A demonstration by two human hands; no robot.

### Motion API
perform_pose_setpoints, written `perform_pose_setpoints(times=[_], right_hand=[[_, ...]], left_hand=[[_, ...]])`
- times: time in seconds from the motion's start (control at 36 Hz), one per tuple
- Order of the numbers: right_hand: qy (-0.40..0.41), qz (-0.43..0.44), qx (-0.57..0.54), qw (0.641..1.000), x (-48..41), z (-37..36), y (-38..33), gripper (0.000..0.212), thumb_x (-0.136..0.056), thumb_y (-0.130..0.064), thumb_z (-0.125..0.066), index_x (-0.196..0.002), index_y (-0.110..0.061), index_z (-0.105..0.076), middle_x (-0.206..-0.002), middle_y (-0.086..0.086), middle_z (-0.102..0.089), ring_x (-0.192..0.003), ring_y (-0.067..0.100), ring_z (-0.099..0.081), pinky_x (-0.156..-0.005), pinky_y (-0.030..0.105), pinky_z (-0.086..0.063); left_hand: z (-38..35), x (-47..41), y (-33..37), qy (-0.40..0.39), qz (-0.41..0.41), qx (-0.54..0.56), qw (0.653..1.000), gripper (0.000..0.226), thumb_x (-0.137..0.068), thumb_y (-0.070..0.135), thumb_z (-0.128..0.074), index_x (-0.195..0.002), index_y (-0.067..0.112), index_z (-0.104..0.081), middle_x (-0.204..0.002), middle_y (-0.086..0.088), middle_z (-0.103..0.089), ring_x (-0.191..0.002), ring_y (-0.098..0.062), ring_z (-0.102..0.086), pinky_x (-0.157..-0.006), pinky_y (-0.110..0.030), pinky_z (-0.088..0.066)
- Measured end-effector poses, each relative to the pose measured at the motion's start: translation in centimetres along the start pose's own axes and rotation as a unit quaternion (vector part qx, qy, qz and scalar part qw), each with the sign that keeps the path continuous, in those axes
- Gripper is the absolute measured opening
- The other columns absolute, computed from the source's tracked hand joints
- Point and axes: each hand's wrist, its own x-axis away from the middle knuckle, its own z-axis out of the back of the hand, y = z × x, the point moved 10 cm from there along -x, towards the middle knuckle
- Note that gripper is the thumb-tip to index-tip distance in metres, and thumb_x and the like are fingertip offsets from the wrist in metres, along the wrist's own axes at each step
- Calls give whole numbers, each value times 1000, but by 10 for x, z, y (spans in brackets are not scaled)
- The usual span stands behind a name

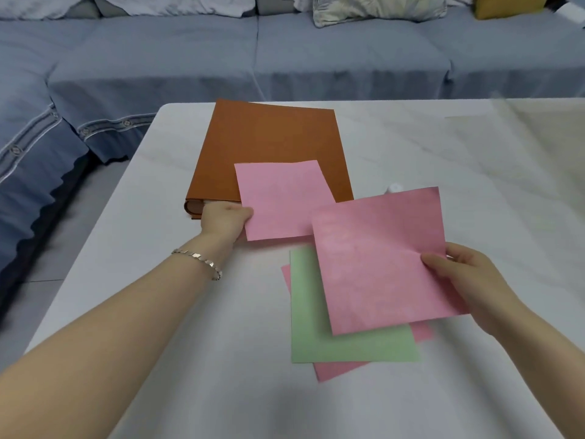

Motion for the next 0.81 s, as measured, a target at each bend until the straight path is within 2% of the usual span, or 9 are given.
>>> perform_pose_setpoints(times=[0.08, 0.17, 0.31, 0.44, 0.61, 0.69, 0.78, 0.81], right_hand=[[20, 2, -10, 1000, -2, 5, -2, 14, -89, -14, -56, -86, -20, -68, -62, -13, -67, -64, 15, -58, -56, 26, -40], [37, 0, -39, 999, -3, 8, -3, 14, -89, -13, -55, -86, -21, -66, -76, -6, -66, -67, 14, -57, -59, 26, -40], [64, -4, -89, 994, -6, 14, -6, 13, -88, -13, -55, -86, -21, -66, -81, -5, -65, -70, 14, -57, -63, 27, -42], [70, 6, -111, 991, -6, 18, -8, 16, -89, -12, -54, -81, -22, -64, -80, -5, -64, -68, 15, -55, -61, 27, -41], [66, 1, -116, 991, -3, 20, 0, 16, -89, -13, -54, -83, -23, -65, -81, -7, -66, -70, 13, -58, -63, 27, -43], [63, 11, -104, 993, 0, 24, 1, 15, -89, -14, -55, -88, -23, -67, -76, -9, -66, -69, 13, -57, -63, 26, -42], [54, 41, -90, 994, 2, 26, -4, 17, -90, -16, -55, -89, -27, -67, -67, -19, -68, -67, 9, -59, -63, 25, -43], [46, 60, -85, 994, 4, 25, -9, 18, -91, -16, -54, -89, -28, -67, -68, -20, -68, -67, 6, -61, -62, 24, -44]], left_hand=[[-4, 22, 15, -40, -56, -11, 998, 19, -88, 5, -60, -69, 11, -59, -62, -3, -57, -40, -6, -52, -42, -13, -40], [-2, 52, 20, -76, -87, 7, 993, 11, -87, 7, -62, -77, 9, -61, -65, -2, -64, -43, -1, -58, -45, -13, -45], [1, 84, -2, -125, -50, 42, 990, 4, -86, 7, -65, -84, 4, -63, -65, -5, -67, -50, -8, -59, -48, -15, -45], [-26, 106, -17, -189, -8, 46, 981, 10, -88, 2, -61, -78, 2, -59, -50, 4, -63, -41, -3, -56, -43, -13, -43], [-57, 121, -33, -225, 25, 24, 974, 17, -87, 0, -61, -72, 4, -56, -47, 3, -61, -39, -6, -56, -42, -16, -44], [-54, 116, -37, -198, -21, -70, 978, 8, -87, 10, -65, -82, 9, -58, -61, 3, -65, -51, -14, -62, -56, -24, -51], [-39, 112, -20, -118, -143, -200, 962, 16, -88, 24, -62, -100, 23, -51, -92, 5, -57, -79, -13, -57, -73, -26, -42], [-35, 114, -10, -97, -169, -197, 961, 16, -90, 27, -59, -103, 25, -50, -98, 3, -54, -84, -12, -54, -75, -24, -40]])
